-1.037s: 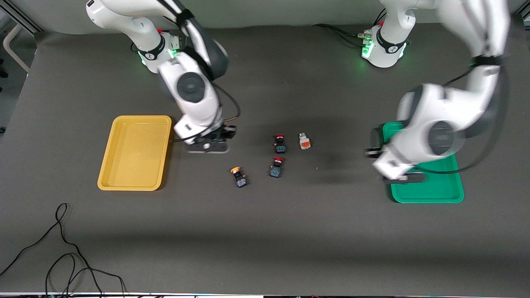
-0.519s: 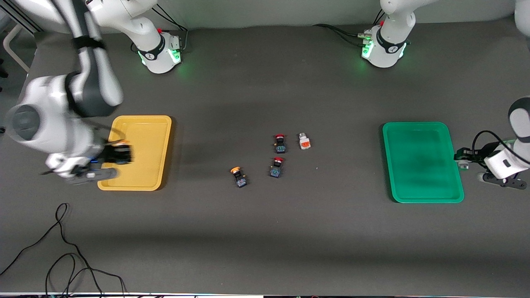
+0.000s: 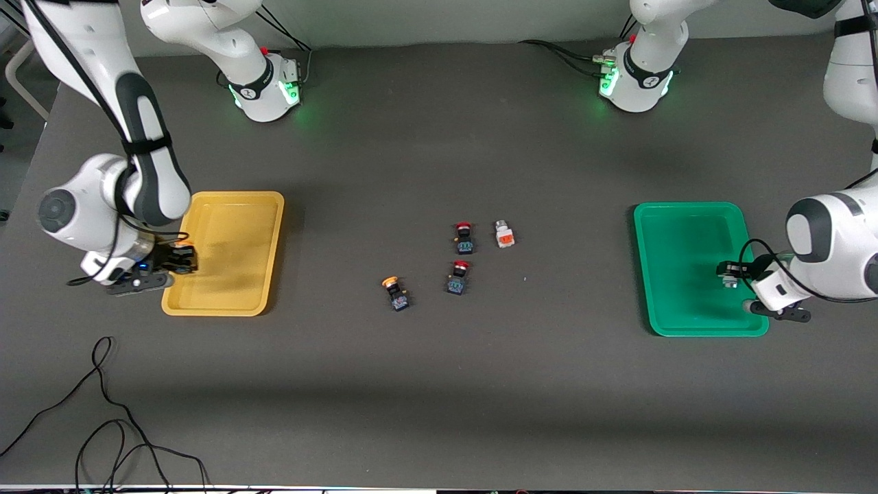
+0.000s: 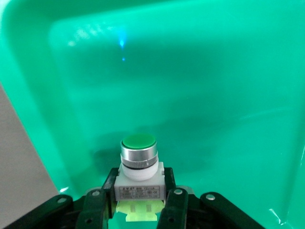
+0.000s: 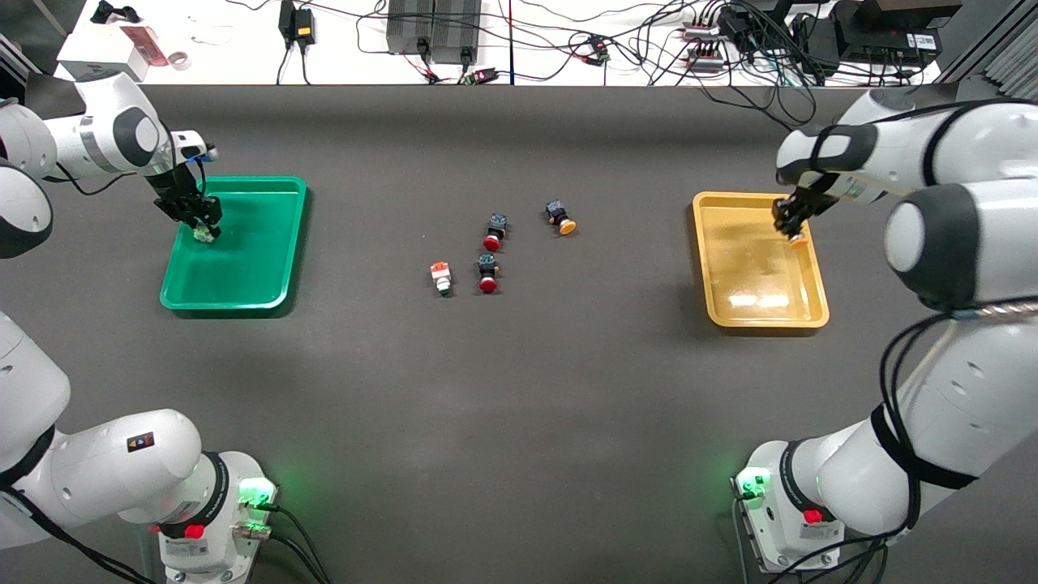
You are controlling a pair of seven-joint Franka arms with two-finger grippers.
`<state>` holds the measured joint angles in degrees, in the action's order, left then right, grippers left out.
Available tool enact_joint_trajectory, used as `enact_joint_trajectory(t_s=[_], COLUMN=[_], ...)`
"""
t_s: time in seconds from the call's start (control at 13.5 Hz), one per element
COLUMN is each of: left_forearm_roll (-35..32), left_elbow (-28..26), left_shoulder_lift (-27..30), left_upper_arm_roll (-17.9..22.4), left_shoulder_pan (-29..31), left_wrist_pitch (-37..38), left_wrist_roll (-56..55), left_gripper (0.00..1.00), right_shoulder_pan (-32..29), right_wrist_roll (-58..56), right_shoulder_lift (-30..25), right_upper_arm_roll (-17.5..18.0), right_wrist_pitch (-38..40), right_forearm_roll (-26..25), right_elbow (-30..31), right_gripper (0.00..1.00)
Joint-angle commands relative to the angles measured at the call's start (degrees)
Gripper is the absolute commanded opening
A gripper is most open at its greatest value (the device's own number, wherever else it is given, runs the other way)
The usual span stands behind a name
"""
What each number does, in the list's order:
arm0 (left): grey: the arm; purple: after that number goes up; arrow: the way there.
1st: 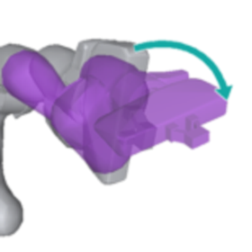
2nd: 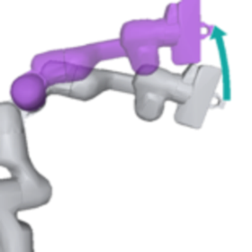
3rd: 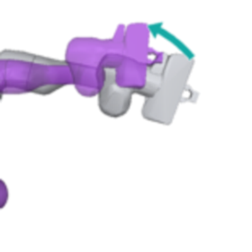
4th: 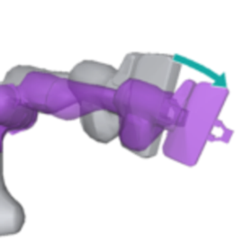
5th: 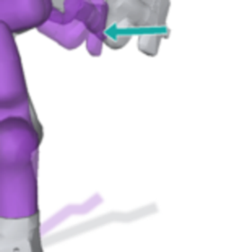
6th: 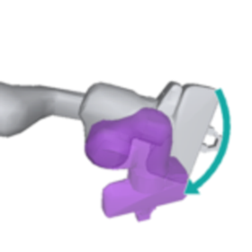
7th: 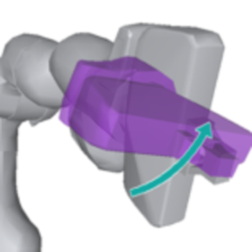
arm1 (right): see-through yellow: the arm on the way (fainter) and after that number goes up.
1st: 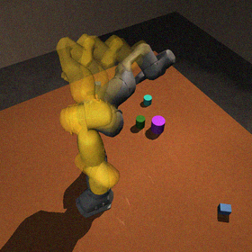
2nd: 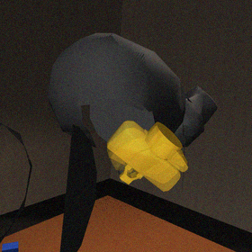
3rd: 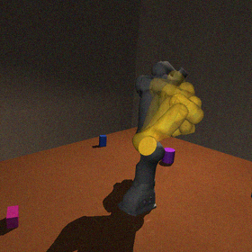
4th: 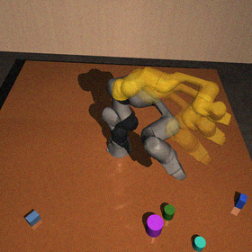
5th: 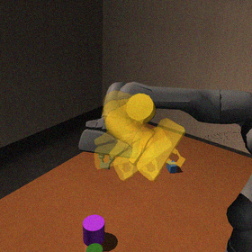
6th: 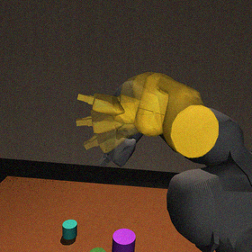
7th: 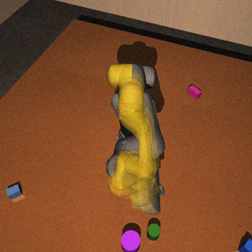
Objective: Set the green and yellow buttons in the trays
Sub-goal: 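Carry the green button to the green tray while the right gripper carries yellow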
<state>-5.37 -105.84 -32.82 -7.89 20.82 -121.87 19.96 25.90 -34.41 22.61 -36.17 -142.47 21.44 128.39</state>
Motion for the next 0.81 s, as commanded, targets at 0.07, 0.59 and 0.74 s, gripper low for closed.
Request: enact_joint_trajectory(t_s=[0.07,0.59,0.74], left_forearm_roll=[-2.10,4.11,8.42], left_elbow=[-0.77,9.77,10.73], left_shoulder_lift=[4.76,13.49,12.27], left_upper_arm_roll=[0.07,-5.20,-5.29], left_shoulder_pan=[-0.43,-16.66,-22.98], left_wrist_pitch=[2.59,28.00,26.70], left_wrist_roll=[-0.72,-28.51,-38.11], left_gripper=[0.99,1.00,1.00], right_shoulder_pan=[0.91,2.05,2.58], right_wrist_roll=[-7.42,-3.92,3.79], right_shoulder_lift=[5.34,3.76,3.75], right_upper_arm_roll=[-0.13,-1.35,-2.06], right_wrist_pitch=[-0.80,7.00,14.72], right_forearm_roll=[10.46,7.67,-0.31], right_elbow=[-2.08,-9.36,-16.72], right_gripper=[0.34,1.00,1.00])
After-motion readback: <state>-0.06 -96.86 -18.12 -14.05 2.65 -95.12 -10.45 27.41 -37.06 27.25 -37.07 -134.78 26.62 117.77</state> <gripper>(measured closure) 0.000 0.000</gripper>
